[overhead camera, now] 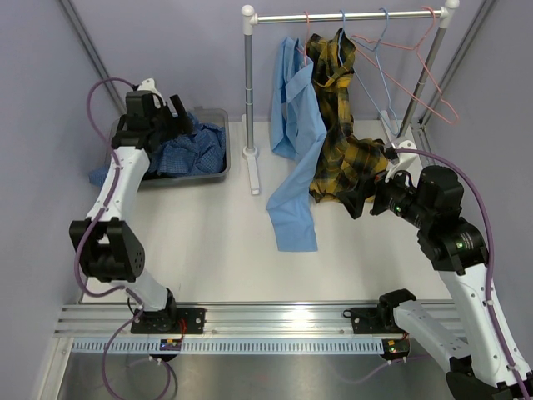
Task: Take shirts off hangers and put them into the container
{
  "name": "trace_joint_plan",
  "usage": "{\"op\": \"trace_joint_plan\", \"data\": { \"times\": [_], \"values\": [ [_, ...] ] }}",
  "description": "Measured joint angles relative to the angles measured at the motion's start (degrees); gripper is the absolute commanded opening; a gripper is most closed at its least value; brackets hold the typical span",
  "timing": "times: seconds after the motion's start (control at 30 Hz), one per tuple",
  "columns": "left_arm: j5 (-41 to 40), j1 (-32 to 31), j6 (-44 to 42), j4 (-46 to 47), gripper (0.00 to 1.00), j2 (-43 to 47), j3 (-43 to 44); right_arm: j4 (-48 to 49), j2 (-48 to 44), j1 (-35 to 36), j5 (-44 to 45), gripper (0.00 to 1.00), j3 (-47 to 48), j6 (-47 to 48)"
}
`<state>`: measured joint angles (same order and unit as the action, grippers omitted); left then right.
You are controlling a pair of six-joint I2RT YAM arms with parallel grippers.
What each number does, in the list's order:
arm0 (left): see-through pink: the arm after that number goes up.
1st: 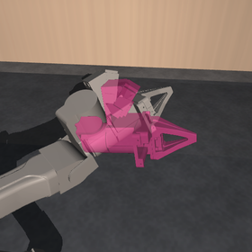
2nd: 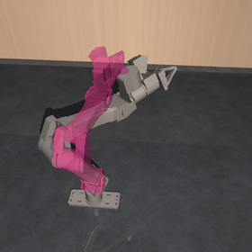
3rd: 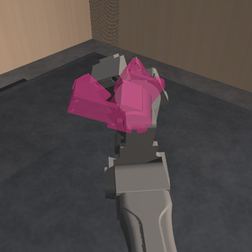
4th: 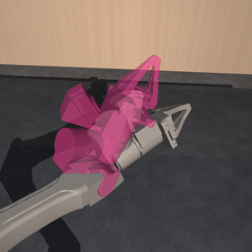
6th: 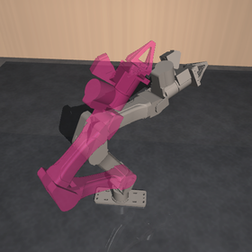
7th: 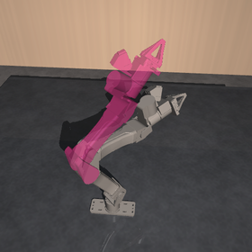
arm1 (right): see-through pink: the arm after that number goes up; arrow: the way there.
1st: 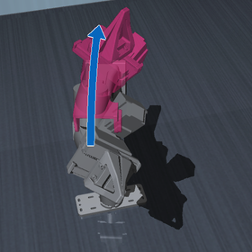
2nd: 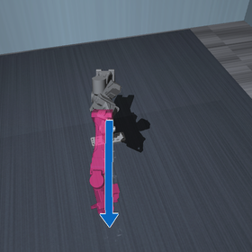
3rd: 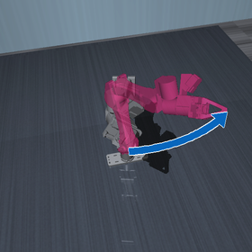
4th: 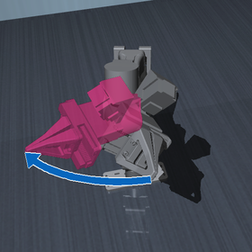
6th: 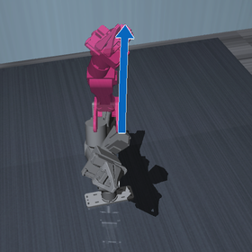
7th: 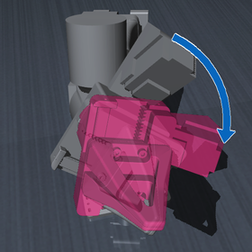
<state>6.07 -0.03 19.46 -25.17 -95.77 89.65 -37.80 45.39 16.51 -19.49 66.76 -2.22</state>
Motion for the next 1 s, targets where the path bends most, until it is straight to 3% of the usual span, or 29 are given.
{"op": "trace_joint_plan", "data": {
  "times": [0.23, 0.47, 0.8, 1.0],
  "values": [
    [-11.8, 0.5, 1.6, 0.3, 0.94, 9.8, -5.1, 0.0, -0.8, 0.0, -1.1, 0.99, 0.0, -0.2],
    [-22.8, 8.8, 5.5, -0.9, 0.95, 16.4, -19.1, 0.3, -2.4, 0.0, -1.3, 1.0, -0.5, -0.6],
    [-24.3, 17.6, 5.6, 3.0, 0.95, 15.1, -22.5, 0.7, -4.9, 0.1, -3.1, 1.0, -2.5, -1.2],
    [-22.8, 18.0, 1.9, 6.7, 0.93, 11.2, -22.2, 0.7, -4.6, 0.9, -2.6, 0.99, -3.5, -1.1]
  ]
}}
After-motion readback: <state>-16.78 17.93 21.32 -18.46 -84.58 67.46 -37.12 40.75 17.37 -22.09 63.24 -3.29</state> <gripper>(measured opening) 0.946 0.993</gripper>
